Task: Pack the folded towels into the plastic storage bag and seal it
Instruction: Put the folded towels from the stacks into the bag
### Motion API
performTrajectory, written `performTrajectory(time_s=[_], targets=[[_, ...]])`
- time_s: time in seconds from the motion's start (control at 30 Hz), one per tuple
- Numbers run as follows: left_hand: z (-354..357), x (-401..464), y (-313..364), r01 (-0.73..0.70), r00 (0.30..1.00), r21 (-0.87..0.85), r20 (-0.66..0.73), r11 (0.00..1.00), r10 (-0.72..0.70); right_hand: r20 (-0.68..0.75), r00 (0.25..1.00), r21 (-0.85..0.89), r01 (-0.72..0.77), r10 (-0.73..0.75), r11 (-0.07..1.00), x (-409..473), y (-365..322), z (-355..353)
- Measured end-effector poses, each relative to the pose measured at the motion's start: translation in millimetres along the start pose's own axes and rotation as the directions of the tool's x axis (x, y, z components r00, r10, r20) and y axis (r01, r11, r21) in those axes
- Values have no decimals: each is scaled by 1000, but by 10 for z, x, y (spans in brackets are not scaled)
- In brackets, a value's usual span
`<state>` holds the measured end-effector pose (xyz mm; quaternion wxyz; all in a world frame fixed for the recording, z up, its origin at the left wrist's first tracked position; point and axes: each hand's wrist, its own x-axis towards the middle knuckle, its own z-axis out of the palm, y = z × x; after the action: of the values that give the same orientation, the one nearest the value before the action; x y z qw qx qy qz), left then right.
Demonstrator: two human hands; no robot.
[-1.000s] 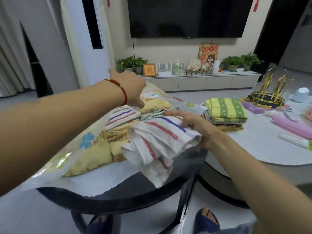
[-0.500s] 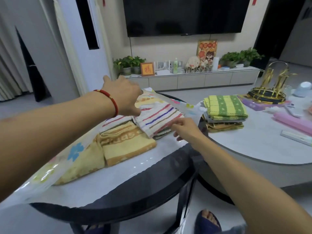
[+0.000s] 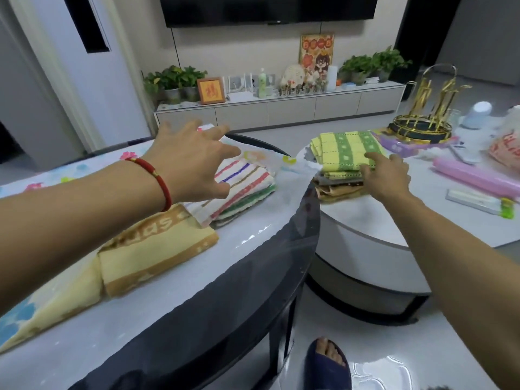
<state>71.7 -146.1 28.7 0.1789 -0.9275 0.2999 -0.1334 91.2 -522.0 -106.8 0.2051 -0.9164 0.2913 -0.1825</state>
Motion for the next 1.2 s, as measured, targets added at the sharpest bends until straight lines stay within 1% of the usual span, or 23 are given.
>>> performTrajectory(time_s=[0.1, 0.13, 0.23, 0.27, 0.33, 0.4, 0.43, 0.47, 0.5, 0.53, 0.57, 0.6, 0.73, 0.77, 0.8, 0.87, 0.93, 1.0, 1.07, 1.1, 1.13, 1.17, 1.2], targets=[[62, 120, 36, -15, 999, -17, -29, 1000, 15, 99, 992, 5, -79, 78, 997, 335, 33, 110], [81, 155, 41, -17, 999, -19, -37, 1000, 16, 99, 990, -5, -104, 104, 995, 409, 32, 141], [126, 219, 45, -18, 999, -24, -51, 1000, 17, 2, 991, -45, -131, 132, 990, 547, -9, 185], [138, 222, 45, -18, 998, -24, -53, 1000, 16, -9, 993, -15, -116, 116, 993, 576, -31, 180], [155, 197, 49, -11, 999, -29, -50, 1000, 10, 19, 996, 184, -86, 84, 979, 610, -74, 140], [150, 143, 45, 3, 999, -42, -37, 999, -5, 26, 994, 417, -105, 103, 903, 592, -103, 36], [135, 106, 32, 13, 1000, -43, -28, 999, -14, 58, 989, 529, -146, 136, 836, 574, -119, -37], [115, 63, 12, 24, 1000, -41, -18, 999, -25, 136, 978, 632, -206, 155, 747, 548, -128, -122], [93, 10, -17, 40, 999, -38, -10, 998, -40, 240, 961, 710, -272, 141, 650, 512, -139, -214], [68, -51, -53, 60, 998, -36, -4, 998, -61, 337, 936, 758, -332, 98, 562, 466, -149, -323], [41, -125, -92, 83, 997, -36, 3, 996, -83, 408, 912, 780, -375, 46, 500, 398, -155, -444], [16, -205, -132, 104, 995, -38, 12, 994, -103, 447, 895, 792, -398, 4, 463, 316, -149, -571], [-24, -578, -316, 183, 981, -56, 73, 982, -178, 462, 884, 831, -405, -69, 381, -165, -101, -1058], [-22, -682, -363, 211, 975, -60, 90, 976, -205, 486, 868, 824, -416, -103, 384, -326, -109, -1172], [-10, -794, -404, 242, 966, -64, 111, 968, -234, 519, 843, 805, -427, -140, 412, -500, -134, -1288], [29, -1010, -477, 295, 946, -69, 162, 953, -281, 594, 774, 741, -420, -219, 525, -858, -224, -1505], [37, -1186, -570, 330, 926, -80, 219, 941, -306, 673, 671, 670, -377, -310, 640, -1176, -343, -1635], [-17, -1297, -680, 351, 915, -98, 248, 931, -319, 737, 552, 626, -339, -389, 703, -1435, -528, -1656], [-118, -1348, -775, 360, 917, -111, 223, 926, -330, 768, 427, 619, -305, -477, 724, -1675, -809, -1545], [-176, -1337, -801, 367, 920, -124, 198, 922, -339, 769, 377, 625, -278, -516, 729, -1791, -977, -1452], [-235, -1315, -817, 379, 919, -140, 176, 915, -354, 760, 342, 641, -251, -553, 725, -1902, -1164, -1339], [-302, -1305, -848, 398, 914, -157, 159, 904, -374, 734, 330, 673, -236, -593, 701, -2003, -1384, -1204], [-365, -1289, -869, 417, 906, -174, 154, 892, -393, 691, 357, 719, -245, -628, 651, -2094, -1602, -1053]])
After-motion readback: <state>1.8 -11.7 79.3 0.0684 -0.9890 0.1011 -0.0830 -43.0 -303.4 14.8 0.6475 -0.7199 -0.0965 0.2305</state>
